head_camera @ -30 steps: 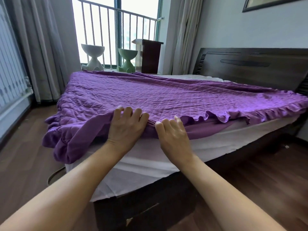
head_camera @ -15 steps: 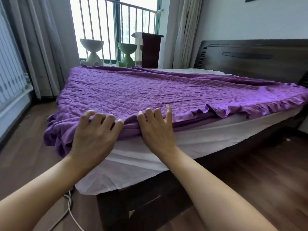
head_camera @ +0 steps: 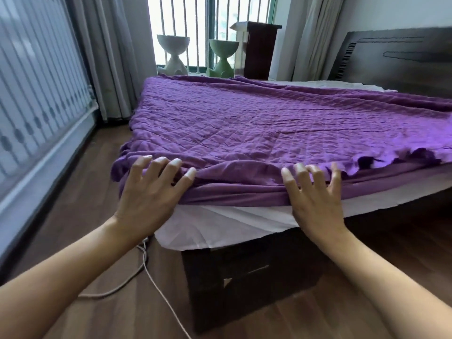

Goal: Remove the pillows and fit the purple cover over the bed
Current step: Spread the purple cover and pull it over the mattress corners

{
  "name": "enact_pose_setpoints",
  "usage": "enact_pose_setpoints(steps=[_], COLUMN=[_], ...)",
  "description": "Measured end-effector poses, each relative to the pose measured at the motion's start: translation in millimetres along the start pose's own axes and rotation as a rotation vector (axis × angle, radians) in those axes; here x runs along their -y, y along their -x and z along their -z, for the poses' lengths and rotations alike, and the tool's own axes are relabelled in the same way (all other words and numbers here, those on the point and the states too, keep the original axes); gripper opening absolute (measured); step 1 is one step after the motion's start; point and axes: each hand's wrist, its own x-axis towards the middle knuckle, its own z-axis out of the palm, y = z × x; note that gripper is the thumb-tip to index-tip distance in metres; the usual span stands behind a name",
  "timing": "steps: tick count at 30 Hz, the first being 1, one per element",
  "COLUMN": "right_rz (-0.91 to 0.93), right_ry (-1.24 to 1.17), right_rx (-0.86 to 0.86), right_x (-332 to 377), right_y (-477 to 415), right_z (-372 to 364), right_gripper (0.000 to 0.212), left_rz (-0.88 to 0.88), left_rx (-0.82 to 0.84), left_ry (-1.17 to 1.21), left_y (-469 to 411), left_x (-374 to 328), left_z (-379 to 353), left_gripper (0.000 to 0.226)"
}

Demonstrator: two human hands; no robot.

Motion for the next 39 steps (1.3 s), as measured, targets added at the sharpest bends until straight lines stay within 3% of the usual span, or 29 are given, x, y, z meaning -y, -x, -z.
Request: enact_pose_setpoints(steps=[7,16,24,29,35,39], right_rz=[0.123,0.203,0.308,0.274,0.355,0.3], right_ry=[0.006,-0.048,-0.055,-0.078,-0.08,-0.097], right_rx=[-0.008,-0.121,-0.064,-0.075,0.012,0.025], right_x=[20,29,42,41,59,54], right_y=[10,-4,32,33,65,73], right_z=[-1,0,-17,-18,-26,-25], right_gripper=[0.045,0.029,0.026,0.025,0.024,0.034], left_rz=[-0.02,0.045,-0.005,0.036,-0.161,-0.205], left_rx=[0.042,0.05,0.252,0.256,0.223,0.17], left_ry=[-0.023,-0.031,-0.01,-0.034,-0.061,-0.083], left_y=[21,32,79,84,119,116], left_x=[7,31,7,4,-12,-16], left_z=[8,20,2,-8,-27,-26], left_gripper=[0.036,0.026,0.043,0.05,0.058,0.059])
